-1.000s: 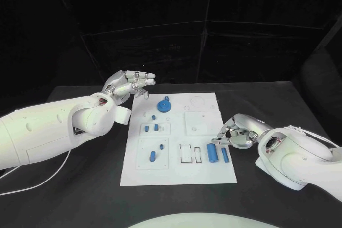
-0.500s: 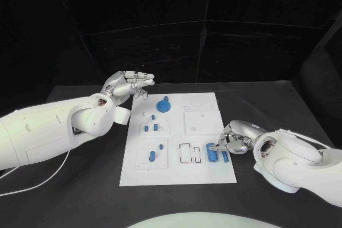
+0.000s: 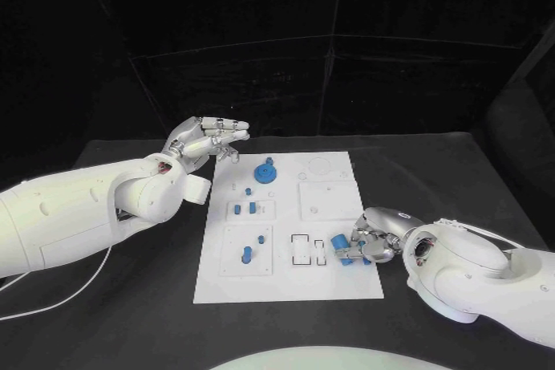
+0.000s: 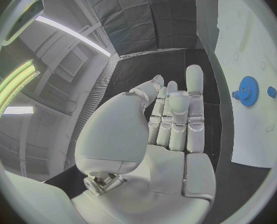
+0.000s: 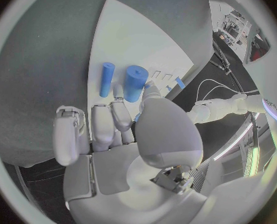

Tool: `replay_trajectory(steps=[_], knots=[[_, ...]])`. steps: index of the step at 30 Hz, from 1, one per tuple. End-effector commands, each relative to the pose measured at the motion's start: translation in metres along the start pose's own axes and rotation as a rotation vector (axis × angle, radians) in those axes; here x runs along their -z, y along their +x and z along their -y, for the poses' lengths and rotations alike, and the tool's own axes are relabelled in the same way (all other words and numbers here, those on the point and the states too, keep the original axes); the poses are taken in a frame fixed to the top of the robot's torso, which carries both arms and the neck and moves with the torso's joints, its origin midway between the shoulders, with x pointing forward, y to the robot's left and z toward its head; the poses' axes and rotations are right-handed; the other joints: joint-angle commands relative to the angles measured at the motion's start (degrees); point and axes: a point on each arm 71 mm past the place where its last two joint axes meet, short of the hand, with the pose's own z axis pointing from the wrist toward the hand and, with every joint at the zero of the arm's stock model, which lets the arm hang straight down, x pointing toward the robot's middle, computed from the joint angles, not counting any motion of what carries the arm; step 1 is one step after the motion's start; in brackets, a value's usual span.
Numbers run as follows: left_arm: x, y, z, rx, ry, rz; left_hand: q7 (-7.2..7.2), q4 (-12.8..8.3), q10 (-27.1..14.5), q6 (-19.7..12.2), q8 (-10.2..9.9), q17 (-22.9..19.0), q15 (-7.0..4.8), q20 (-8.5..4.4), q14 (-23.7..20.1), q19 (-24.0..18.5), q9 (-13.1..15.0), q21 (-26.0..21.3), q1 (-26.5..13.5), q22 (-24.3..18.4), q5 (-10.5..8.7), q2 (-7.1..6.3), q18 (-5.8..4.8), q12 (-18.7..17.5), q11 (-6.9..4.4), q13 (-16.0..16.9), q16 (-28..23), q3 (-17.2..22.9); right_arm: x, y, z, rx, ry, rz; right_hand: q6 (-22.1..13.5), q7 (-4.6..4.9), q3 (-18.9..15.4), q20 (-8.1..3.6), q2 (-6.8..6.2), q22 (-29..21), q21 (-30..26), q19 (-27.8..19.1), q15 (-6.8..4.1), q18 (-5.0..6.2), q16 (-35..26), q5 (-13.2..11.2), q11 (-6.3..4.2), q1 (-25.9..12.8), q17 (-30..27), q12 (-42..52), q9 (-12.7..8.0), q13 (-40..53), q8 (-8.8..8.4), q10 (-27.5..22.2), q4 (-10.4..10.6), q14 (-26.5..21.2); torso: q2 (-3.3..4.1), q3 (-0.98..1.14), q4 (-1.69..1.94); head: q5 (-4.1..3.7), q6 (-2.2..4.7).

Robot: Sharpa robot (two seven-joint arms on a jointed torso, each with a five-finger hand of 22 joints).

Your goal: Assemble the parts on the task board

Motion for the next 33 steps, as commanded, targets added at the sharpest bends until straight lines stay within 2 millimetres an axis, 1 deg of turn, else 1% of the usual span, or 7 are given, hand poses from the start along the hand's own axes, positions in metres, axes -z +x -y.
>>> replay_trajectory(steps=[1, 9, 12, 17, 22, 27, 33], knots=[[0.000, 0.001, 0.001, 0.008, 0.004, -0.011, 0.04, 0.0, -0.5, -0.2, 0.2, 0.0, 0.01, 0.20, -0.6, -0.2, 0.0, -0.3, -0.3, 0.0, 0.14, 0.12, 0.78, 0.2, -0.08, 0.0, -0.2, -0.4, -0.001, 0.004, 0.000, 0.038, 0.002, -0.018, 0.2, -0.31, 0.0, -0.34, 0.34, 9.3, 0.2, 1.4, -0.56, -0.98, 0.2, 0.3, -0.13, 0.2, 0.1, 0.4, 0.1, 0.3, 0.45, 0.5, 0.0, 1.2, -0.02, 0.00, -0.14, 0.14, 0.13], [0.001, 0.000, 0.001, 0.008, 0.003, -0.011, 0.04, 0.0, -0.5, -0.2, 0.2, 0.0, 0.01, 0.20, -0.6, -0.2, 0.0, -0.3, -0.3, 0.0, 0.14, 0.12, 0.78, 0.2, -0.08, 0.0, -0.2, -0.4, -0.006, 0.010, -0.002, 0.050, 0.003, -0.019, 0.1, -0.47, 0.2, -0.52, 1.02, 9.5, 0.3, 1.5, -0.71, -1.02, 0.2, 1.2, -0.29, 1.8, 0.2, 0.8, 0.6, 1.2, 1.14, 0.8, -0.2, 1.2, -0.01, 0.05, 0.09, -0.02, -0.05], [0.001, 0.000, 0.001, 0.008, 0.003, -0.010, 0.04, 0.0, -0.5, -0.2, 0.2, 0.0, 0.01, 0.20, -0.6, -0.2, 0.0, -0.3, -0.3, 0.0, 0.14, 0.12, 0.78, 0.2, -0.08, 0.0, -0.2, -0.4, -0.007, 0.010, -0.003, 0.041, 0.000, 0.003, 0.1, -0.57, 0.5, -0.60, 1.88, 9.6, 0.4, 1.6, -0.79, -1.05, 0.3, 2.1, -0.39, 3.0, 0.2, 1.1, 1.0, 1.8, 1.59, 1.0, -0.4, 1.2, -0.03, 0.04, 0.08, 0.12, -0.10], [0.001, -0.001, 0.001, 0.008, 0.003, -0.009, 0.04, 0.0, -0.5, -0.2, 0.2, 0.0, 0.01, 0.20, -0.6, -0.2, 0.0, -0.3, -0.4, -0.1, 0.14, 0.11, 0.78, 0.2, -0.08, 0.0, -0.1, -0.4, -0.004, 0.006, -0.005, -0.014, -0.015, 0.069, 0.7, -0.94, 0.9, -0.84, 3.81, 10.2, 0.8, 2.1, -1.07, -1.20, 0.6, 5.4, -0.73, 5.1, 0.9, 3.4, 1.8, 4.6, 2.53, 2.5, -0.5, 1.4, -0.06, 0.00, 0.03, 0.20, -0.05], [0.002, -0.001, 0.001, 0.008, 0.003, -0.009, 0.04, 0.0, -0.5, -0.2, 0.2, 0.0, 0.01, 0.20, -0.6, -0.2, 0.0, -0.3, -0.4, -0.1, 0.14, 0.11, 0.78, 0.2, -0.08, 0.0, -0.1, -0.4, 0.004, 0.001, -0.008, -0.094, -0.038, 0.120, 1.0, -1.18, 0.7, -1.04, 4.25, 10.5, 1.0, 2.3, -1.27, -1.27, 0.8, 8.2, -0.97, 6.4, 1.1, 4.2, 2.3, 5.8, 3.04, 3.1, -0.7, 1.4, -0.09, -0.04, 0.00, 0.20, 0.00], [0.002, -0.001, 0.001, 0.008, 0.003, -0.009, 0.04, 0.0, -0.5, -0.2, 0.2, 0.0, 0.01, 0.20, -0.6, -0.2, 0.0, -0.3, -0.4, -0.1, 0.14, 0.11, 0.78, 0.2, -0.08, 0.0, -0.1, -0.4, 0.012, -0.002, -0.013, -0.193, -0.069, 0.158, 1.1, -1.29, 0.5, -1.15, 4.56, 10.7, 1.2, 2.5, -1.37, -1.34, 0.9, 9.7, -1.08, 7.3, 1.2, 4.8, 2.7, 6.6, 3.21, 3.5, -0.8, 1.4, -0.11, -0.11, 0.10, -0.01, 0.16], [0.002, 0.000, 0.001, 0.008, 0.003, -0.010, 0.04, 0.0, -0.5, -0.2, 0.2, 0.0, 0.01, 0.20, -0.6, -0.2, 0.0, -0.3, -0.4, -0.1, 0.14, 0.11, 0.78, 0.2, -0.08, 0.0, -0.1, -0.4, 0.015, -0.001, -0.024, -0.260, -0.102, 0.150, 1.1, -1.34, 0.3, -1.20, 4.63, 10.9, 1.3, 2.7, -1.42, -1.40, 0.9, 10.7, -1.14, 7.5, 1.3, 5.0, 2.9, 7.0, 3.30, 3.7, -0.7, 1.4, -0.04, -0.07, 0.08, 0.08, 0.33]])
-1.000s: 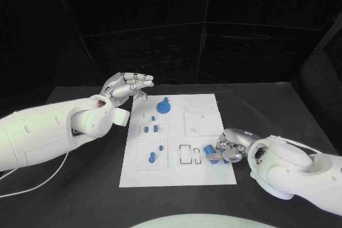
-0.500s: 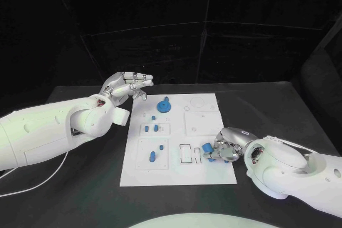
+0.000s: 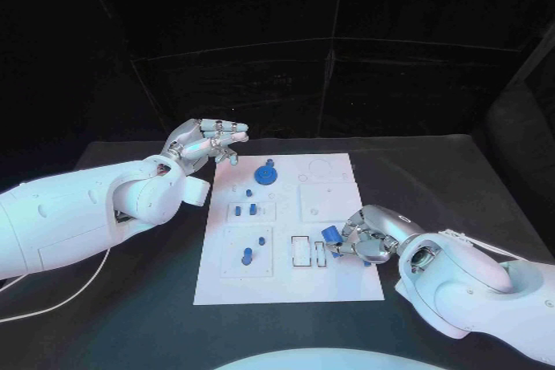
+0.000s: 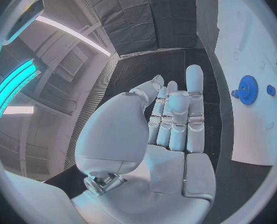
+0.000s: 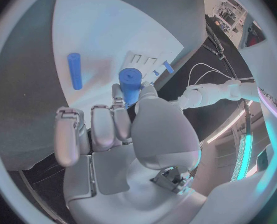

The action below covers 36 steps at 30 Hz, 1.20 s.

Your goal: Assemble the parts on the task board

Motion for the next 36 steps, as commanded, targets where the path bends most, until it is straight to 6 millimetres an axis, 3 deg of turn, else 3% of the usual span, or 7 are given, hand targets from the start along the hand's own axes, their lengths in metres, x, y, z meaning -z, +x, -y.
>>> replay_trajectory(steps=[1, 8, 15, 20, 30, 33, 36], knots=[[0.000, 0.002, 0.001, 0.008, 0.005, -0.012, 0.04, 0.0, -0.5, -0.2, 0.2, 0.0, 0.01, 0.21, -0.6, -0.2, 0.0, -0.3, -0.3, -0.1, 0.14, 0.06, 0.78, 0.2, -0.08, 0.1, -0.1, -0.4, 0.000, 0.000, -0.008, -0.102, -0.029, 0.020, 0.3, -0.13, -0.3, -0.27, 0.15, 11.0, 0.4, 2.6, -0.45, -0.51, 0.2, 0.3, 0.08, 0.7, 0.0, 0.4, 0.1, 0.1, 0.33, 0.4, -0.1, 1.2, 0.07, 0.02, -0.02, 0.08, 0.09], [0.000, 0.002, 0.001, 0.009, 0.005, -0.013, 0.04, 0.0, -0.5, -0.2, 0.2, 0.0, 0.01, 0.21, -0.6, -0.2, 0.0, -0.3, -0.3, -0.1, 0.14, 0.06, 0.78, 0.2, -0.08, 0.1, -0.1, -0.4, -0.007, 0.013, -0.018, -0.093, -0.032, -0.077, 0.3, -0.08, -1.0, -0.27, 0.20, 10.9, 0.4, 2.5, -0.43, -0.50, 0.1, -0.2, 0.13, 0.0, -0.1, 0.2, 0.3, 0.1, 0.33, 0.4, 0.3, 1.2, 0.06, -0.07, 0.02, 0.14, 0.01], [0.000, 0.003, 0.001, 0.010, 0.005, -0.016, 0.04, 0.0, -0.5, -0.2, 0.2, 0.0, 0.01, 0.21, -0.6, -0.2, 0.0, -0.3, -0.3, -0.1, 0.14, 0.06, 0.78, 0.2, -0.08, 0.1, -0.1, -0.4, -0.015, 0.023, -0.026, -0.067, -0.027, -0.144, 0.5, -0.18, -1.7, -0.29, 0.59, 11.0, 0.4, 2.5, -0.46, -0.50, 0.1, -1.1, 0.07, -0.9, -0.1, 0.1, 0.6, 0.3, 0.51, 0.5, 0.5, 1.2, 0.09, -0.02, 0.02, 0.28, -0.10], [0.000, 0.003, 0.001, 0.010, 0.005, -0.017, 0.04, 0.0, -0.5, -0.2, 0.2, 0.0, 0.01, 0.21, -0.6, -0.2, 0.0, -0.3, -0.3, -0.1, 0.14, 0.06, 0.78, 0.2, -0.08, 0.1, -0.1, -0.4, -0.019, 0.027, -0.030, -0.060, -0.026, -0.160, 0.7, -0.34, -2.7, -0.35, 1.20, 11.0, 0.4, 2.5, -0.54, -0.49, 0.1, -3.2, -0.05, -2.5, -0.2, 0.0, 1.0, 0.5, 0.66, 0.5, 0.5, 1.2, 0.10, 0.03, -0.06, 0.41, -0.18], [-0.001, 0.004, 0.001, 0.011, 0.004, -0.019, 0.03, 0.0, -0.6, -0.3, 0.2, -0.1, 0.01, 0.21, -0.6, -0.1, 0.0, -0.3, -0.3, -0.1, 0.14, 0.06, 0.78, 0.3, -0.09, 0.1, -0.1, -0.5, -0.025, 0.030, -0.035, -0.048, -0.025, -0.146, 0.9, -0.44, -3.2, -0.40, 1.51, 11.0, 0.4, 2.5, -0.61, -0.49, 0.1, -4.0, -0.13, -3.1, -0.3, -0.2, 1.3, 0.5, 0.83, 0.5, 0.6, 1.2, 0.07, 0.03, -0.11, 0.66, -0.21], [-0.001, 0.005, 0.001, 0.012, 0.003, -0.021, 0.03, 0.0, -0.6, -0.3, 0.2, -0.1, 0.01, 0.21, -0.6, -0.1, 0.0, -0.3, -0.3, -0.1, 0.14, 0.06, 0.78, 0.3, -0.09, 0.1, -0.1, -0.5, -0.027, 0.030, -0.036, -0.047, -0.025, -0.139, 0.9, -0.51, -4.0, -0.46, 1.80, 11.0, 0.4, 2.5, -0.67, -0.48, 0.1, -6.1, -0.18, -3.9, -0.3, -0.3, 1.6, 0.7, 0.92, 0.6, 0.5, 1.1, 0.10, 0.04, -0.07, 0.68, -0.17], [-0.001, 0.005, 0.001, 0.012, 0.003, -0.021, 0.03, 0.0, -0.6, -0.3, 0.2, -0.1, 0.01, 0.21, -0.6, -0.1, 0.0, -0.3, -0.3, -0.1, 0.14, 0.06, 0.78, 0.3, -0.09, 0.1, -0.1, -0.5, -0.028, 0.029, -0.036, -0.051, -0.024, -0.125, 0.7, -0.49, -5.0, -0.48, 1.96, 10.9, 0.3, 2.4, -0.66, -0.46, 0.0, -10.2, -0.17, -5.2, -0.5, -0.6, 1.9, 0.6, 0.94, 0.5, 0.6, 1.1, 0.06, 0.00, -0.10, 0.67, -0.22]])
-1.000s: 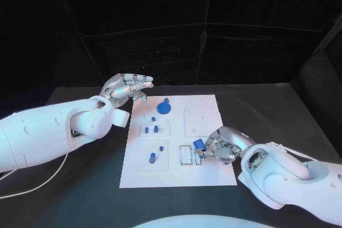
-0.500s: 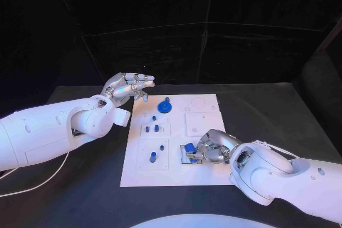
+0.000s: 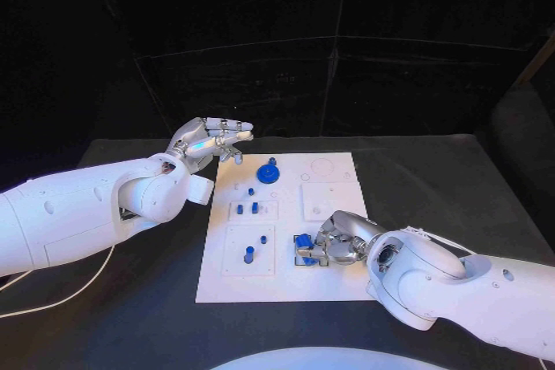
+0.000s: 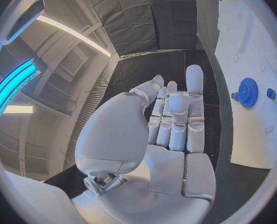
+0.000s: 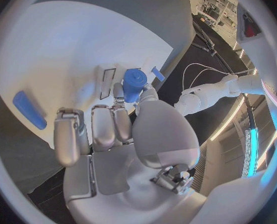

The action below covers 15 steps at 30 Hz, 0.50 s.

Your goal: Assemble the parts on the task board

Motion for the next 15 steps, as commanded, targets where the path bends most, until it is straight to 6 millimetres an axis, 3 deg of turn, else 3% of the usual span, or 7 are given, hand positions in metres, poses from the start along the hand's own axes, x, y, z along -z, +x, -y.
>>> replay_trajectory(steps=[1, 3, 6, 10, 15], knots=[[-0.0006, 0.0016, 0.0009, 0.008, 0.004, -0.012, 0.03, 0.0, -0.4, -0.3, 0.2, -0.1, -0.19, 0.21, -0.4, -0.1, 0.0, -0.3, -0.3, -0.1, 0.14, 0.06, 0.79, 0.3, 0.12, 0.1, -0.1, -0.5, -0.0010, -0.0017, -0.0008, 0.003, 0.002, 0.023, -0.4, 0.26, -1.1, -0.47, -0.14, 10.7, -0.1, 2.2, -0.48, -0.41, -0.2, -4.1, 0.11, -1.6, -0.5, -1.0, 0.1, 0.3, -0.18, 0.1, 0.0, 1.2, -0.05, -0.04, -0.02, -0.01, -0.04], [-0.0006, 0.0017, 0.0009, 0.008, 0.004, -0.012, 0.03, 0.0, -0.4, -0.3, 0.2, -0.1, -0.19, 0.21, -0.4, -0.1, 0.0, -0.3, -0.3, -0.1, 0.14, 0.06, 0.79, 0.3, 0.12, 0.1, -0.1, -0.5, -0.0015, -0.0023, -0.0009, 0.000, 0.002, 0.033, -1.2, 0.56, -2.2, -0.34, -0.77, 10.1, -0.6, 1.7, -0.28, -0.22, -0.8, -8.2, 0.37, -3.5, -1.6, -2.8, 0.2, -1.0, -0.53, -0.8, 0.0, 0.9, -0.05, -0.03, 0.02, -0.02, -0.03], [-0.0006, 0.0016, 0.0009, 0.008, 0.003, -0.012, 0.03, 0.0, -0.4, -0.3, 0.2, -0.1, -0.19, 0.21, -0.4, -0.1, 0.0, -0.3, -0.3, -0.1, 0.14, 0.06, 0.79, 0.3, 0.12, 0.1, -0.1, -0.5, -0.0019, -0.0032, -0.0008, -0.004, 0.001, 0.045, -2.1, 0.87, -2.6, -0.11, -2.32, 9.4, -1.2, 1.1, -0.05, -0.03, -1.5, -11.3, 0.66, -6.1, -2.8, -5.0, 0.3, -2.7, -0.79, -2.0, 0.2, 0.7, -0.03, -0.02, 0.03, 0.02, -0.01], [-0.0005, 0.0015, 0.0009, 0.008, 0.003, -0.012, 0.03, 0.0, -0.4, -0.3, 0.2, -0.1, -0.19, 0.21, -0.4, -0.1, 0.0, -0.3, -0.3, -0.1, 0.14, 0.06, 0.79, 0.3, 0.12, 0.1, -0.1, -0.5, -0.0017, -0.0041, -0.0008, -0.001, -0.002, 0.057, -2.7, 1.08, -0.6, 0.08, -4.57, 8.9, -1.6, 0.6, 0.17, 0.14, -2.2, -11.7, 0.88, -9.2, -3.9, -6.8, 0.6, -3.9, -0.89, -2.8, 0.1, 0.5, -0.04, -0.04, 0.00, 0.01, -0.01], [-0.0002, 0.0011, 0.0010, 0.007, 0.003, -0.011, 0.03, 0.0, -0.4, -0.3, 0.2, -0.1, -0.19, 0.21, -0.4, -0.1, 0.0, -0.3, -0.3, -0.1, 0.14, 0.06, 0.79, 0.3, 0.12, 0.1, -0.1, -0.5, -0.0002, -0.0055, -0.0004, 0.013, -0.009, 0.068, -2.8, 1.11, 1.1, 0.15, -5.48, 8.7, -1.8, 0.5, 0.17, 0.18, -2.6, -11.6, 0.89, -9.8, -4.4, -7.4, 0.8, -4.2, -0.77, -3.0, 0.2, 0.4, -0.07, -0.01, -0.02, 0.07, 0.01]])
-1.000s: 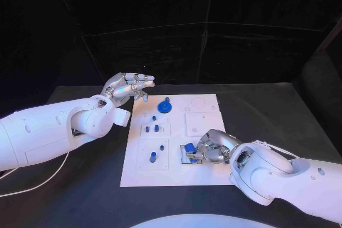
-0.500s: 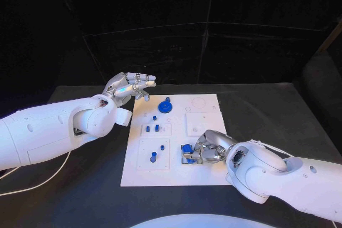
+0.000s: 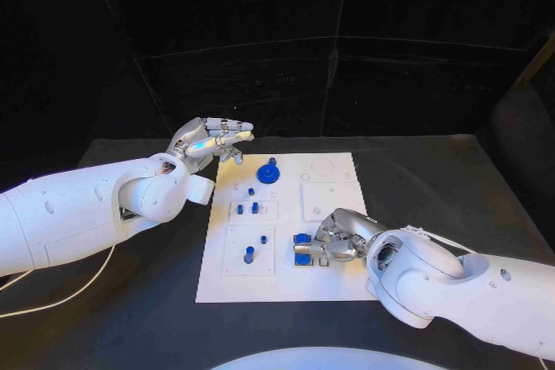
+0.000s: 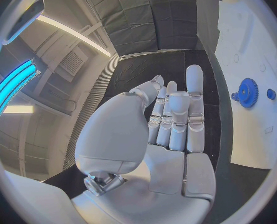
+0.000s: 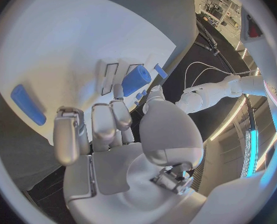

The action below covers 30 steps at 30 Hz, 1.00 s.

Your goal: Assemble the parts on the task board

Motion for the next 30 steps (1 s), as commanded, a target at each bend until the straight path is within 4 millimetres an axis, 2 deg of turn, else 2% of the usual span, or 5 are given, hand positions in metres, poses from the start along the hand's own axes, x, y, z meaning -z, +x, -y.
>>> replay_trajectory(steps=[1, 9, 11, 15, 30], knots=[[-0.0002, 0.0011, 0.0011, 0.007, 0.004, -0.011, 0.03, 0.0, -0.4, -0.3, 0.2, -0.1, -0.19, 0.21, -0.4, -0.1, 0.0, -0.3, -0.3, -0.1, 0.14, 0.06, 0.79, 0.3, 0.12, 0.1, -0.1, -0.5, 0.0015, -0.0032, -0.0013, 0.012, -0.015, 0.033, -0.4, -0.07, 0.7, 0.15, 0.01, 8.7, -0.4, 0.5, 0.16, 0.18, -0.4, -0.1, -0.05, -0.1, -0.2, -0.4, 0.1, -0.1, -0.03, -0.4, -0.1, 0.4, -0.04, 0.02, -0.02, 0.03, 0.01], [0.0000, 0.0005, 0.0011, 0.007, 0.004, -0.010, 0.03, 0.0, -0.4, -0.3, 0.2, -0.1, -0.19, 0.21, -0.4, -0.1, 0.0, -0.3, -0.3, -0.1, 0.14, 0.06, 0.79, 0.3, 0.12, 0.1, -0.1, -0.5, 0.0047, -0.0036, -0.0025, 0.030, -0.033, 0.029, 0.0, -0.36, 2.9, 0.03, 0.68, 8.9, -0.3, 0.7, 0.00, 0.13, -0.5, 2.0, -0.30, 5.8, 0.0, -0.2, 0.9, 0.5, 0.91, 0.0, -0.8, 0.6, -0.04, 0.06, -0.04, 0.01, 0.05], [-0.0001, 0.0004, 0.0011, 0.007, 0.004, -0.010, 0.03, 0.0, -0.4, -0.3, 0.2, -0.1, -0.19, 0.21, -0.4, -0.1, 0.0, -0.3, -0.3, -0.1, 0.14, 0.06, 0.79, 0.3, 0.12, 0.1, -0.1, -0.5, 0.0054, -0.0035, -0.0033, 0.040, -0.040, 0.027, 0.6, -0.63, 3.9, -0.08, 1.16, 9.1, -0.2, 0.8, -0.20, 0.09, -0.4, 3.8, -0.50, 9.6, 0.2, 0.3, 1.3, 1.0, 1.60, 0.4, -2.6, 0.7, -0.03, 0.07, -0.08, -0.04, 0.05], [-0.0003, 0.0005, 0.0010, 0.007, 0.004, -0.010, 0.03, 0.0, -0.4, -0.3, 0.2, -0.1, -0.19, 0.21, -0.4, -0.1, 0.0, -0.3, -0.3, -0.1, 0.14, 0.06, 0.79, 0.3, 0.12, 0.1, -0.1, -0.5, 0.0061, -0.0025, -0.0052, 0.056, -0.051, 0.019, 1.0, -0.95, 4.2, -0.33, 1.13, 9.3, 0.0, 1.1, -0.46, 0.01, -0.4, 4.5, -0.82, 13.8, 0.2, 1.0, 2.1, 1.6, 2.92, 0.8, -4.8, 0.7, 0.01, 0.03, -0.05, -0.12, 0.00], [-0.0004, 0.0007, 0.0009, 0.007, 0.004, -0.010, 0.03, 0.0, -0.4, -0.3, 0.2, -0.1, -0.19, 0.21, -0.4, -0.1, 0.0, -0.3, -0.3, -0.1, 0.14, 0.06, 0.79, 0.3, 0.12, 0.1, -0.1, -0.5, 0.0022, -0.0036, -0.0029, 0.091, -0.042, 0.035, 1.1, -1.36, 3.8, -0.61, 2.68, 9.7, 0.3, 1.4, -0.74, -0.09, -0.4, 4.4, -1.17, 16.1, 0.4, 2.1, 3.2, 2.7, 4.82, 1.5, -5.7, 0.8, 0.00, -0.02, 0.02, -0.08, -0.21]])
